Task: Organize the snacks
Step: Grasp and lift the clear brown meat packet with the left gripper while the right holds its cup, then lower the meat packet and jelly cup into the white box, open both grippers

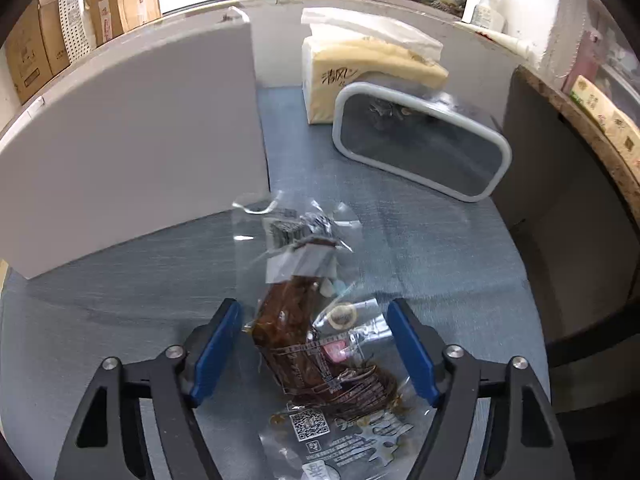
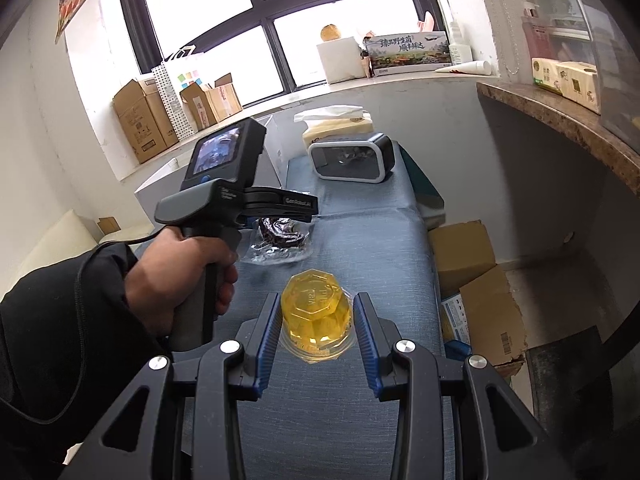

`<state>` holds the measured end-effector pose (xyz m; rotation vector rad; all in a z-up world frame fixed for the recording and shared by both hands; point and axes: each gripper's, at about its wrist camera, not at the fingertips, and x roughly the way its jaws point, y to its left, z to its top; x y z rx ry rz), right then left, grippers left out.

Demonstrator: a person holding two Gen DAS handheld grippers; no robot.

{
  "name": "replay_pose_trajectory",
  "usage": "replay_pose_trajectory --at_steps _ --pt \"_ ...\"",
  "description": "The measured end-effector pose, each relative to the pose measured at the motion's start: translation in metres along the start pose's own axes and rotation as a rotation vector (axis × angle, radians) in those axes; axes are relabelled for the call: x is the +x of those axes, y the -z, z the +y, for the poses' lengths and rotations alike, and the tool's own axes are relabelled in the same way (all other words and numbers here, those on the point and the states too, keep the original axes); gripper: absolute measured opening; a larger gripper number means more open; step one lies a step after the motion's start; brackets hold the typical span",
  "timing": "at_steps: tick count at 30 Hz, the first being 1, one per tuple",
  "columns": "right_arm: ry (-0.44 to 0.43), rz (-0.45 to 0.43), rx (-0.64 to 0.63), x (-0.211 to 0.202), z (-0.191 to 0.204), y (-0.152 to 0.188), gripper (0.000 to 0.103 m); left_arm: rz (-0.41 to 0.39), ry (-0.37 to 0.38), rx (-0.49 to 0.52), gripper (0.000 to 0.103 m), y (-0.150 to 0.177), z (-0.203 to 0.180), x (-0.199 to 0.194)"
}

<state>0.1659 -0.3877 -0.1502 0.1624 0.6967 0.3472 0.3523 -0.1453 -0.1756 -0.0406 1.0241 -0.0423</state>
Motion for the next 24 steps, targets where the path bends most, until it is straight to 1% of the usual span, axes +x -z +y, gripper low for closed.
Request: replay_pose_trajectory --at_steps 1,4,10,14,20,24 --pt "0.001 0.0 -0.002 0.0 0.001 0.0 0.04 -0.006 0.003 0.01 0.077 0.002 0.0 0.005" --pt "0.001 0.0 -0.01 0.001 0.006 -0.001 0.04 -0.016 0.01 0.037 0.077 0.008 0.008 -0.005" --pt "0.003 0.003 -0.035 0.002 0.02 -0.003 0.04 -0.017 0.028 0.045 0.077 0.018 0.023 -0.021" --pt "0.007 0.001 -0.054 0.002 0.031 -0.006 0.04 -0.042 0.045 0.069 0.077 0.014 0.021 -0.021" --pt "0.003 -0.001 -0.093 0.011 0.052 -0.015 0.04 -0.091 0.101 0.09 0.077 0.025 0.048 -0.063" --pt "-0.026 0.005 -0.114 0.027 0.072 -0.03 0.04 -0.132 0.138 0.097 0.077 0.037 0.081 -0.099"
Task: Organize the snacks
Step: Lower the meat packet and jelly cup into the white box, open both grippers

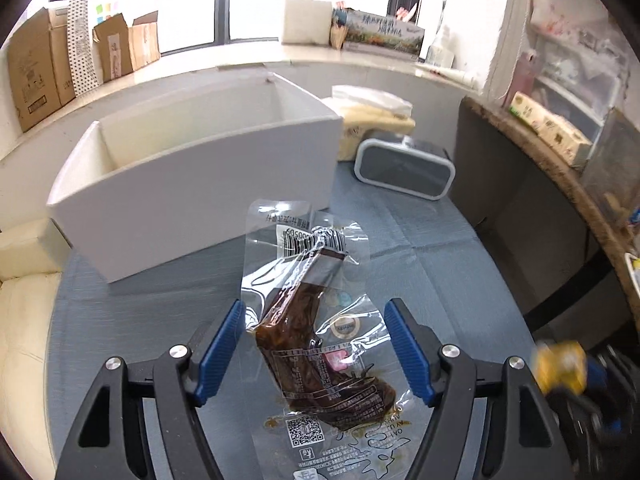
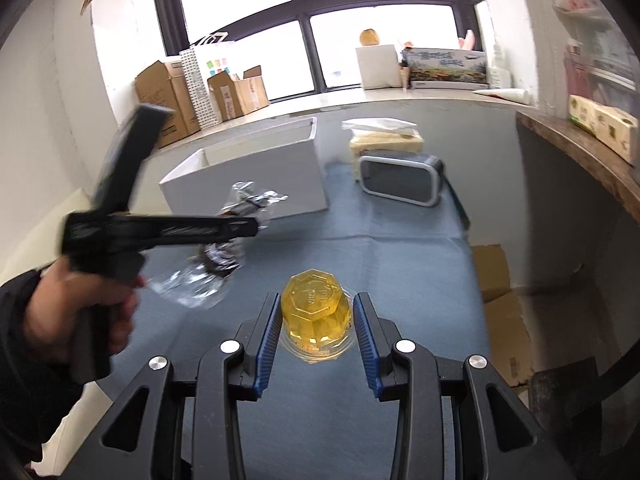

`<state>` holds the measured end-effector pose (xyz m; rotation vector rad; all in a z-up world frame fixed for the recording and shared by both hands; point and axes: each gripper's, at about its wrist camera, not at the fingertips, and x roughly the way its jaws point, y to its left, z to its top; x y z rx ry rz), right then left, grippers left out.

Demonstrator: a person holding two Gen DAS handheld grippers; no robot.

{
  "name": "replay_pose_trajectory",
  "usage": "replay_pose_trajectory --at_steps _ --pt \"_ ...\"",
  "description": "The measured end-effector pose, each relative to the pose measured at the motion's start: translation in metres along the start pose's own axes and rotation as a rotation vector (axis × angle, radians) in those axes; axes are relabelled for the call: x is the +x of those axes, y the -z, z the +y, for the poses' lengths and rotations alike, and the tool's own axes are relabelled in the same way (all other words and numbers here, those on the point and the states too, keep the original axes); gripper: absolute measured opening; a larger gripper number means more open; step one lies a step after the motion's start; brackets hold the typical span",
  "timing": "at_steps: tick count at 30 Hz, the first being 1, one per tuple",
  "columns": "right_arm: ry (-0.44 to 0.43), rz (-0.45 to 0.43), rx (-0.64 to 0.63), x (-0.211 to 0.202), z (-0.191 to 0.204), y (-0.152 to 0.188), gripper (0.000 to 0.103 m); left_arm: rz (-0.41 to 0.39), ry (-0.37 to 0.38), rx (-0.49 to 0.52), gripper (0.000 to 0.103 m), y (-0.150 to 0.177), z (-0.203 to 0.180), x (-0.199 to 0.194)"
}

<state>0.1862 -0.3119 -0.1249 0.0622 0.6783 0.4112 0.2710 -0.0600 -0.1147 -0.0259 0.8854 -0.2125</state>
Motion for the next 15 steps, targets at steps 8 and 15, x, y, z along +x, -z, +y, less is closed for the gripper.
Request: replay_pose_trajectory --at_steps 8,15 --pt "-0.054 -0.011 -0.088 0.043 0.048 -0.064 0.04 -0.126 0.032 -0.016 0.077 0.004 0.06 -0.071" --pt "-0.103 -0.028 -0.166 0.087 0.095 -0.134 0.04 -0.213 0.001 -0.039 0.077 -0.012 0.114 -0.101"
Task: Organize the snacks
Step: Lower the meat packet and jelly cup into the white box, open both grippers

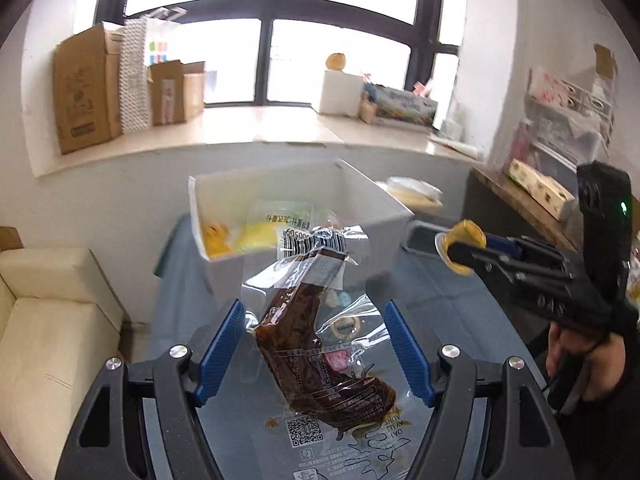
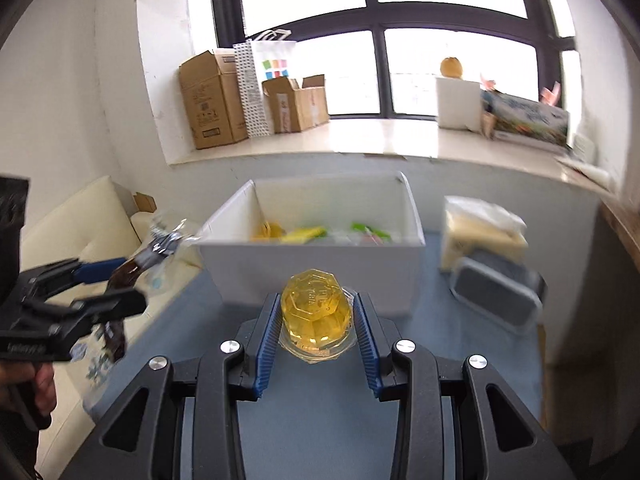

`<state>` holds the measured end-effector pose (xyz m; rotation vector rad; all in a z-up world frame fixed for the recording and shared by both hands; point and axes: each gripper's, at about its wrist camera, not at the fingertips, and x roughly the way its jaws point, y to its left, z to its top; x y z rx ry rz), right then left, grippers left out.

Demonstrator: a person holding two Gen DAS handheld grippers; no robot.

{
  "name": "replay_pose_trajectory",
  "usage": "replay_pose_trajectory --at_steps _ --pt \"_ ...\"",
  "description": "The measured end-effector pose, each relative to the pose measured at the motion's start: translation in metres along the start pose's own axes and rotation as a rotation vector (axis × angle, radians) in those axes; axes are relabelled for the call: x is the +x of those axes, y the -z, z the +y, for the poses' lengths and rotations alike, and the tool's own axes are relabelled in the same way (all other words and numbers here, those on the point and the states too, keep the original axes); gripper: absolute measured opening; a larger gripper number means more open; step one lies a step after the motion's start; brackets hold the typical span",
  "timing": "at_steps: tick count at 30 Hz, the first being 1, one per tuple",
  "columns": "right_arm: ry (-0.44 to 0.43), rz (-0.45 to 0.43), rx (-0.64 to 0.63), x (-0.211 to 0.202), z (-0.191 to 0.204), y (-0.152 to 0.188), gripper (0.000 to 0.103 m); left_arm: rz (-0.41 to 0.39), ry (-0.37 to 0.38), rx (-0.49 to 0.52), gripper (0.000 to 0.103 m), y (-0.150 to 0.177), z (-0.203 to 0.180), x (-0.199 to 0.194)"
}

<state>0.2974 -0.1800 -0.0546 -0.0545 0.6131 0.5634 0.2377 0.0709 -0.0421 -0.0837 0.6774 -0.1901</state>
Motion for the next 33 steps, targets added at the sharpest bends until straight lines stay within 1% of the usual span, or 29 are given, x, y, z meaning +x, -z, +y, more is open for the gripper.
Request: replay_pose_trajectory --at_steps 3,5,10,13,16,18,19,20,22,23,25,27,30,33 --pt "0.0 -0.001 -0.034 0.024 0.01 -0.029 0.04 -0.012 0.008 -0.036 0.077 -0.021 0.025 0.007" --pt "-0.004 0.007 -0.043 0.045 0.014 -0.047 0.04 -0.023 0.01 -0.039 0.077 -0.037 0.036 0.015" --pt "-0.015 0.037 -0.015 0.096 0.008 -0.078 0.04 -0.011 0.021 -0.024 0.077 -0.079 0.051 0.064" --pt "0.006 0.049 -0.015 0.118 -0.003 -0.087 0.04 0.017 0.032 -0.001 0.077 -0.098 0.054 0.101" --pt "0.029 0.062 -0.009 0.133 -0.018 -0.086 0.04 0.026 0.019 0.023 0.077 -0.111 0.053 0.131" --pt "0.039 0.072 0.003 0.14 -0.03 -0.085 0.04 0.045 0.036 0.024 0.078 -0.117 0.056 0.148" --pt "0.042 0.082 0.014 0.144 -0.036 -0.083 0.042 0.061 0.044 0.021 0.08 -0.119 0.057 0.156" --pt "0.048 0.088 0.027 0.149 -0.044 -0.081 0.048 0.081 0.051 0.02 0.081 -0.121 0.058 0.165" --pt "0.049 0.086 0.042 0.152 -0.053 -0.077 0.096 0.119 0.029 0.023 0.102 -0.122 0.06 0.181" --pt "0.037 0.077 0.048 0.152 -0.057 -0.075 0.099 0.113 0.012 0.024 0.103 -0.122 0.061 0.184" --pt "0.053 0.078 0.05 0.153 -0.062 -0.07 0.1 0.101 -0.001 0.016 0.103 -0.12 0.064 0.186" --pt "0.046 0.085 0.048 0.152 -0.065 -0.066 0.103 0.097 -0.008 -0.009 0.103 -0.117 0.069 0.186" --pt "0.047 0.088 0.051 0.15 -0.066 -0.062 0.103 0.084 -0.019 -0.012 0.103 -0.112 0.07 0.181" --pt "0.024 0.073 0.056 0.139 -0.063 -0.058 0.103 0.06 -0.018 -0.006 0.103 -0.106 0.066 0.167"
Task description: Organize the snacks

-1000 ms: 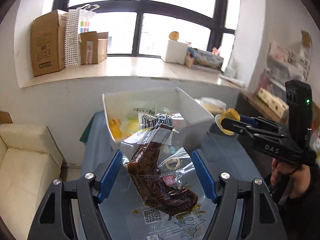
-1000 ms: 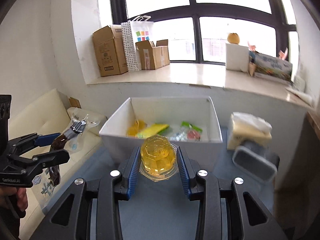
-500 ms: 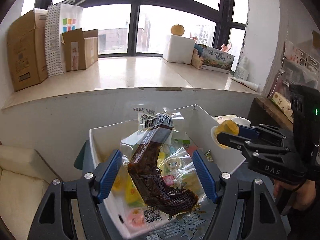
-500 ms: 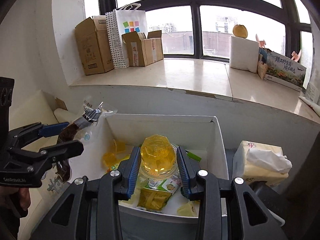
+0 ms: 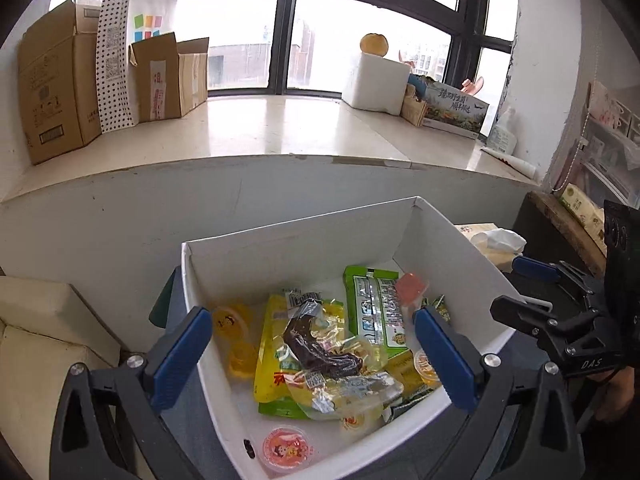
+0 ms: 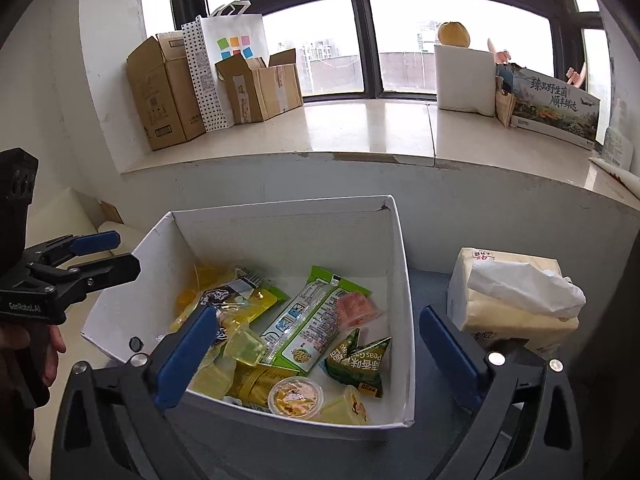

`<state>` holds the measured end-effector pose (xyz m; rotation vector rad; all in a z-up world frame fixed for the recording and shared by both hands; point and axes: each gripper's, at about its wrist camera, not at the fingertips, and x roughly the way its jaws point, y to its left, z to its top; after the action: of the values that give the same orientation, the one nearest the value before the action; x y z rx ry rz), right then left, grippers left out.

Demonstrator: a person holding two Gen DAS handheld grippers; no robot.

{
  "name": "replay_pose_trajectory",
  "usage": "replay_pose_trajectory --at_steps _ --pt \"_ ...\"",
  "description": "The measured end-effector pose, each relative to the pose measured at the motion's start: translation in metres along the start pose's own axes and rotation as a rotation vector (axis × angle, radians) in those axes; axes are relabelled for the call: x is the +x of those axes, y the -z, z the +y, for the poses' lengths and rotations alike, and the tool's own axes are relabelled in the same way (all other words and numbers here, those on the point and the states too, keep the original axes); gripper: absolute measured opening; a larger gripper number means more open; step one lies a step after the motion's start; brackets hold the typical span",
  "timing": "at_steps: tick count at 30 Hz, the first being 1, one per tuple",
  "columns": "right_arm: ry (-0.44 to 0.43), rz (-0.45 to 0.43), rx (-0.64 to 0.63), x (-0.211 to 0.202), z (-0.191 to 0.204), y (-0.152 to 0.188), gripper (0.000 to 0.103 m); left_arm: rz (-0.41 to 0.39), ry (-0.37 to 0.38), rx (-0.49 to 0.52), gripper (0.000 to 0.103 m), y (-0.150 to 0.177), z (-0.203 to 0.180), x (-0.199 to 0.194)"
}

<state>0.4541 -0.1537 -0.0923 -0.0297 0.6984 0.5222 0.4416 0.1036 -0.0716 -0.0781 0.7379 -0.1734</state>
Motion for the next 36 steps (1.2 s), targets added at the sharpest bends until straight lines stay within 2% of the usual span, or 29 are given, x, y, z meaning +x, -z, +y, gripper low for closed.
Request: replay_pose_trajectory --at_steps 6,9,12,15,18,21,23,25,27,32,36 --pt "-0.037 -0.034 -0.005 -0.038 0.017 0.018 0.103 -0.045 -0.005 0.02 0.103 0.018 -0.014 -0.04" --pt "-0.016 -0.04 -0.012 -0.06 0.026 0.036 0.103 -0.061 -0.012 0.019 0.103 0.039 -0.024 -0.064" --pt "-0.013 -0.048 -0.012 -0.086 0.037 0.06 0.103 -0.073 -0.063 0.034 0.103 0.064 -0.04 -0.089" --pt "0.025 -0.064 -0.053 -0.117 0.056 0.081 0.103 -0.116 -0.08 0.044 0.103 0.092 -0.058 -0.119" --pt "0.122 -0.098 -0.134 -0.154 0.082 0.101 0.103 -0.122 -0.086 0.019 0.103 0.115 -0.076 -0.144" --pt "0.173 -0.099 -0.156 -0.186 0.099 0.125 0.103 -0.119 -0.026 -0.05 0.103 0.14 -0.088 -0.17" --pt "0.244 -0.104 -0.154 -0.207 0.105 0.142 0.103 -0.116 0.005 -0.067 0.103 0.154 -0.097 -0.185" --pt "0.281 -0.106 -0.143 -0.225 0.107 0.157 0.103 -0.104 -0.016 -0.057 0.103 0.168 -0.108 -0.199" --pt "0.256 -0.111 -0.098 -0.243 0.106 0.166 0.103 -0.104 -0.052 -0.062 0.103 0.181 -0.114 -0.213" --pt "0.219 -0.122 -0.055 -0.279 0.117 0.183 0.103 -0.095 -0.073 -0.081 0.103 0.203 -0.122 -0.239" --pt "0.195 -0.141 -0.053 -0.298 0.127 0.189 0.103 -0.093 -0.176 -0.055 0.103 0.215 -0.129 -0.255"
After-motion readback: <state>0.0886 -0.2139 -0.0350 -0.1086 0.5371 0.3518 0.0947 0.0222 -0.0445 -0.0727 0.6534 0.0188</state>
